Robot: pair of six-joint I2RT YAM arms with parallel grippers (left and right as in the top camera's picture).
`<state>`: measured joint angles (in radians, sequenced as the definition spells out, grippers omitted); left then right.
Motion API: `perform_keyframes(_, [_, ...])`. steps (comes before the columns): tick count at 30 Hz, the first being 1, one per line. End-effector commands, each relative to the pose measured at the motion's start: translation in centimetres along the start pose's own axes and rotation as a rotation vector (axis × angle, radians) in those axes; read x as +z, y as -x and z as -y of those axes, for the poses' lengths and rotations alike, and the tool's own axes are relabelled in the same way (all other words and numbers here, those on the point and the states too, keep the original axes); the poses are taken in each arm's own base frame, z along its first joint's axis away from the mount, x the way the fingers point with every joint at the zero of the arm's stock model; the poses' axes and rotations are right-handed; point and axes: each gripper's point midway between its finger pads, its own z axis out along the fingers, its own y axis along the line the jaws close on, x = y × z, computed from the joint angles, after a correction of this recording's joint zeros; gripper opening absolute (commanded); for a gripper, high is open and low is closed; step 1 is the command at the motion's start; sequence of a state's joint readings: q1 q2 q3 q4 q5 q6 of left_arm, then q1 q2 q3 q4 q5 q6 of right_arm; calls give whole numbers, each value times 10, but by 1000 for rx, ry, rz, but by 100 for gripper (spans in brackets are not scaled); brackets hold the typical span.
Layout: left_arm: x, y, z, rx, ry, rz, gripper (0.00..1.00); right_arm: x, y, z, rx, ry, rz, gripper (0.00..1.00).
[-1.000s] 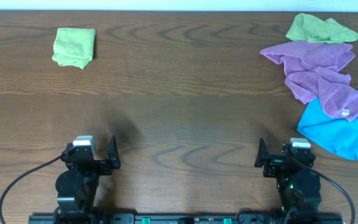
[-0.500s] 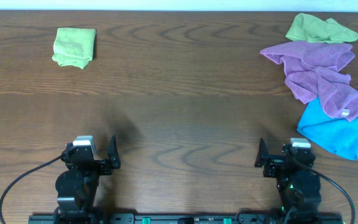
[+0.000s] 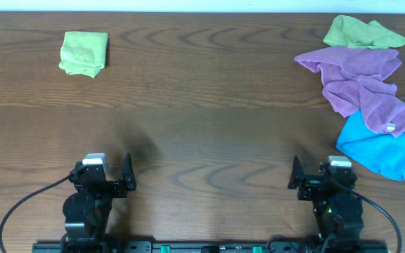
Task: Fold the cloth
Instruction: 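Reach the right gripper toward the purple cloth pile at right, then grasp the lower purple cloth with the right gripper and lift it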
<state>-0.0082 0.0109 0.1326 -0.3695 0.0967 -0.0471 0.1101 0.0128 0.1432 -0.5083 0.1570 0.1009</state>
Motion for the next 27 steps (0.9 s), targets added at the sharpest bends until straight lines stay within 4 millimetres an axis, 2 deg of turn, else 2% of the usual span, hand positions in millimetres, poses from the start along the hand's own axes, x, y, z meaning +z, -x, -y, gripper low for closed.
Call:
perform_keyframes(1, [3, -9, -5, 17, 21, -19, 95, 0, 0, 1, -9, -5, 4, 99])
perform_keyframes(14, [3, -9, -5, 17, 21, -19, 95, 0, 0, 0, -9, 2, 4, 99])
perform_keyframes(15, [3, -9, -5, 17, 21, -19, 95, 0, 7, -1, -5, 5, 33, 99])
perform_keyframes(17, [3, -9, -5, 17, 21, -19, 95, -2, 34, -3, 20, 16, 146, 99])
perform_keyframes(18, [3, -9, -5, 17, 21, -19, 95, -6, 55, -2, 38, 13, 231, 99])
perform_keyframes(19, [3, -9, -5, 17, 21, -19, 96, -10, 75, 5, 87, -22, 317, 99])
perform_keyframes(21, [3, -9, -5, 17, 21, -19, 95, -16, 98, 23, 216, -96, 414, 99])
perform_keyframes(23, [3, -9, -5, 17, 21, -19, 95, -18, 119, 40, 271, -164, 476, 99])
perform_keyframes(27, [3, -9, -5, 17, 21, -19, 95, -9, 138, 70, 331, -282, 435, 99])
